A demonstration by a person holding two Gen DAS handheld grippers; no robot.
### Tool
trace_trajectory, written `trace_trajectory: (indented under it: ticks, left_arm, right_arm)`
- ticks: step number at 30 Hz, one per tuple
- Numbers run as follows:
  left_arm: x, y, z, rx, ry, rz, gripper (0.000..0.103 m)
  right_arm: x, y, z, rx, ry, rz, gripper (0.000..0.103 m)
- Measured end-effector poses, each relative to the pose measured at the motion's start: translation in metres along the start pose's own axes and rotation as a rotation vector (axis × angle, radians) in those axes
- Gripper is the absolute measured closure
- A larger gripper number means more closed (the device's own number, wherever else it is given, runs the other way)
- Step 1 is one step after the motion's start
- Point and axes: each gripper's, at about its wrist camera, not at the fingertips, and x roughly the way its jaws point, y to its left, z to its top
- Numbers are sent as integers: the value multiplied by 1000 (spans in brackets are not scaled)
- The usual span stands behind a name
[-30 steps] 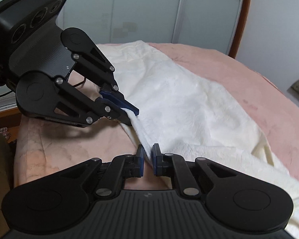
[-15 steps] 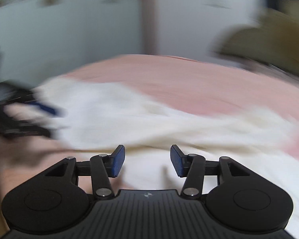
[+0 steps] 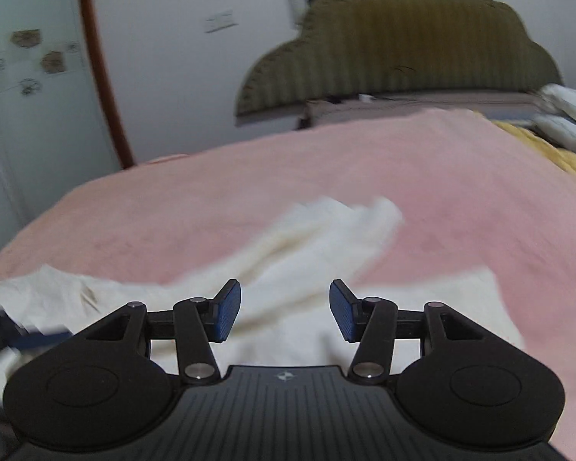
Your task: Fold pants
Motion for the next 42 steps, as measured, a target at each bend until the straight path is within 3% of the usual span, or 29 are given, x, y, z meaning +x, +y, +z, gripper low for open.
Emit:
trace_trajectory:
  ticks: [2,6,11,14,15,16,18,24,26,30,34,36,37,38,39,40,42]
  left_arm:
    - [6,-2,-2,-19,4,4,54]
    - [7,-3,-4,-35,-22,-17,59]
    - [11,-4,-9,-47,-36,-25,59]
    - [11,0,-9,-62,-41,-37,59]
    - [11,2,-10,-71,-41,-44,61]
    - [11,3,-10,-76,-41,-46,67]
    - [11,6,-11,-83,-39,-39,76]
    - [7,11,-6,-96,-37,-28,97]
    - [3,11,-5,-89,-43,-35,99]
    - [2,5,-5,-55,-45,-26,100]
    - [10,2,-4,-42,-21,-2,97]
    - [9,-1,-3,-15,-25,19,84]
    - [9,-3,-2,-2,-28,27,85]
    - [9,-5,-2,10,-28,33,84]
    - [9,-7,-2,21,-28,38,82]
    - [8,-9,-2,30,-28,44,80]
    - [8,-10,-3,37,-26,50,80]
  right_arm:
    - [27,18,19,-73,-3,9,52]
    - [103,37,49,-129,118,-20,51]
    - [180,58,46,-354,278,-245,42]
    - [194,56,42,-420,281,-313,43]
    - [193,52,44,-400,273,-311,69]
    - [190,48,44,-370,267,-304,80]
    - [180,31,45,-257,245,-261,88]
    - [117,-48,41,231,70,-111,95]
    - [87,-74,34,358,5,-72,95]
    - [45,-108,12,449,-20,-54,95]
    - [44,-129,-3,535,-7,12,94]
    - [48,-131,-1,585,-43,52,87]
    - [50,-130,0,601,-58,75,83]
    - [52,-127,2,605,-64,95,66]
    - [56,-124,5,603,-68,109,41]
    - [59,-121,7,596,-71,113,31]
    - [63,-115,9,573,-70,106,30]
